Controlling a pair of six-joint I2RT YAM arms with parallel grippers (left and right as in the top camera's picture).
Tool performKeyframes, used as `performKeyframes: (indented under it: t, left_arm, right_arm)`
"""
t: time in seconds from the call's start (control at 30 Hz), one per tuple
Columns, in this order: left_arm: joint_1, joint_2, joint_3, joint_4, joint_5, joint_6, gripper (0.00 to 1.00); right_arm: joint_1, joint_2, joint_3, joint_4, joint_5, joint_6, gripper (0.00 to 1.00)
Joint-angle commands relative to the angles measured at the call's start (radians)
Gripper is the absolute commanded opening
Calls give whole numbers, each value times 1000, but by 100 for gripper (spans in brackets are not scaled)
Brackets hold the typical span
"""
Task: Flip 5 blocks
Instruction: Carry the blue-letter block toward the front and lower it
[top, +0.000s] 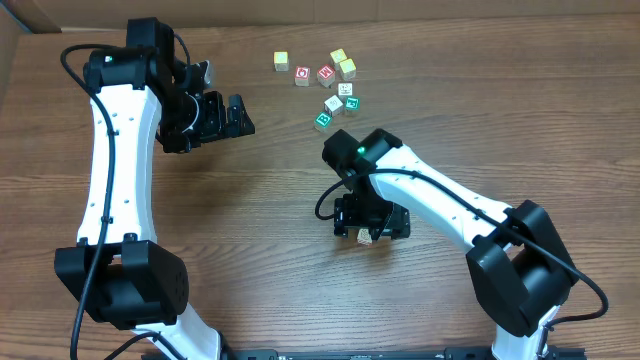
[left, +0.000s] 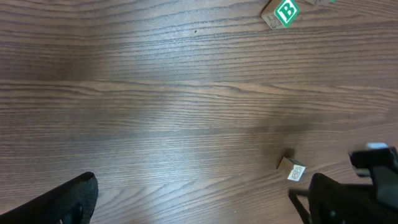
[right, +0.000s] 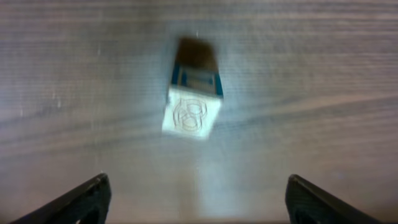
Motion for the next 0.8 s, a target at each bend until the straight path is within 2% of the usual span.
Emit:
performKeyframes:
  t: [0.0, 0.13, 0.17, 0.27, 0.63, 0.77]
  left_arm:
    - [-6, 11, 20, 6, -7, 11, 99]
    - [-6, 11, 20, 12, -7, 11, 100]
    - [-6, 11, 20, 12, -7, 11, 100]
    - [-6, 11, 20, 12, -7, 11, 100]
    - [-6, 11, 20, 12, -7, 11, 100]
    - [-6, 11, 20, 12, -7, 11, 100]
  right_arm:
    - [-8, -16, -61, 64, 19, 107, 85]
    - [-8, -16, -126, 187, 25, 112, 68]
    - [-8, -16, -133, 204, 25, 112, 61]
    - [-8, -16, -137, 215, 25, 112, 49]
    - [-8, -16, -137, 244, 52, 111, 28]
    - [-8, -16, -137, 248, 63, 112, 27]
